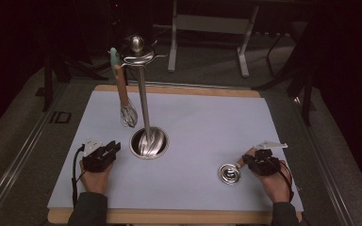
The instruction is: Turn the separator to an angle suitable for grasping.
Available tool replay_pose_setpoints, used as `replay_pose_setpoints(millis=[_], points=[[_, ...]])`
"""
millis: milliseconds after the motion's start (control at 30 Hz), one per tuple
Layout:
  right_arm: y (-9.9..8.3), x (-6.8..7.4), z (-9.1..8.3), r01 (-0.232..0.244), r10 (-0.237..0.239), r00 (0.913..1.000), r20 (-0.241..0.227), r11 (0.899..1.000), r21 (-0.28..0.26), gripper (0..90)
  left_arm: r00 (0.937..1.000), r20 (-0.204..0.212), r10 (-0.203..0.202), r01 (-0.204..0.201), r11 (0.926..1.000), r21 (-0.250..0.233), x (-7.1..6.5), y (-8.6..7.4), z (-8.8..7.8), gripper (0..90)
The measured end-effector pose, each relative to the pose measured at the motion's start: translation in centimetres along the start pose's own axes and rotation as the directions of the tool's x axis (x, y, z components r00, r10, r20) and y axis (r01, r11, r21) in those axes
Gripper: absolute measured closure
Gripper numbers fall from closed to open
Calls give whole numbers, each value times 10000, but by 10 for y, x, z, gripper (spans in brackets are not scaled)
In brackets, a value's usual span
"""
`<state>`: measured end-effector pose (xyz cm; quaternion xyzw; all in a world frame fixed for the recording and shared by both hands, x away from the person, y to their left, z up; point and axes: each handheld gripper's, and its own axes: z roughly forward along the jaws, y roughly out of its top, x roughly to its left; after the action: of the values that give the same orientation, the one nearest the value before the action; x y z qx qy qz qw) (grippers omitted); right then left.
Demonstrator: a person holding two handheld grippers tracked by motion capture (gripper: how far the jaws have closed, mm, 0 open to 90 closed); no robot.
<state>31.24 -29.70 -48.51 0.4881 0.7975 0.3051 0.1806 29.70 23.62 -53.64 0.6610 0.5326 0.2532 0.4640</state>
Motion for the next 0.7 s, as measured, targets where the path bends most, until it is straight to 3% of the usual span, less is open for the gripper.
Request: replay_pose_setpoints(millis=[67, 200, 533, 700], points=[[-1, -3, 1, -34, 29, 9997, 233, 9998, 189, 890, 10000, 22, 3, -3, 10000, 22, 0, 0, 1, 717], [-4, -7, 4, -131, 98, 9979, 645, 9986, 513, 899, 10000, 35, 51, -51, 9999, 105, 0, -1, 2, 713], [-11, -17, 18, -616, 499, 9928, 1092, 9924, 1066, 899, 10000, 13, 11, -11, 9999, 153, 0, -1, 3, 700], [-12, -20, 25, -849, 737, 9921, 1018, 9903, 1104, 899, 10000, 66, -48, 47, 9999, 160, 1, -1, 3, 693]])
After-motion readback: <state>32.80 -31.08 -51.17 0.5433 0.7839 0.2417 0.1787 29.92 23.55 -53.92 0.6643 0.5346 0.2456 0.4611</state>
